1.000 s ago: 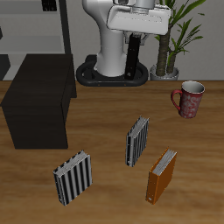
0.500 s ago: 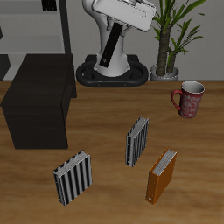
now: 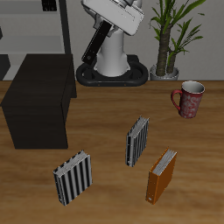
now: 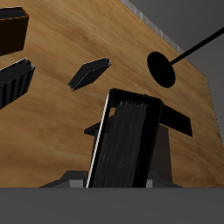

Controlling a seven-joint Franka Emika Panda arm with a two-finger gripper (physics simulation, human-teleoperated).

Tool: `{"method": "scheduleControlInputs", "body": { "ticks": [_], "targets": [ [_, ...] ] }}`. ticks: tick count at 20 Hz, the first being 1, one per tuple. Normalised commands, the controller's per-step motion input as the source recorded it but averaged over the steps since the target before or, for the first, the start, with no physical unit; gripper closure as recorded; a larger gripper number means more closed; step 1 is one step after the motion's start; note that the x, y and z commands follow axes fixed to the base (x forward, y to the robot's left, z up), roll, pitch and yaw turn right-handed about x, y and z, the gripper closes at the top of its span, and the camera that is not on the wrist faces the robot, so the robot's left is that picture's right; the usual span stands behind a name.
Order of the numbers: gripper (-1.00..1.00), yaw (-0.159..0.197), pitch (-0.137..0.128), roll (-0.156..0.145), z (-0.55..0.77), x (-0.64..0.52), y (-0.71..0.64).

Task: Place the black book flat on top of the shelf

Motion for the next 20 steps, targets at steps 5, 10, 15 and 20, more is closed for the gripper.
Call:
{"method": "scheduleControlInputs", "body": {
  "ticks": [5, 10, 15, 20],
  "targets": [
    [1.00, 0.037, -0.023, -0.123, 0.09, 0.08, -0.32],
    [1.00, 0.010, -0.015, -0.155, -0.02, 0.09, -0.29],
    [1.00, 0.034, 0.003, -0.183, -0.15, 0.04, -0.24],
    [1.00, 0.001, 0.042, -0.087, -0.09, 0.06, -0.20]
  ]
}}
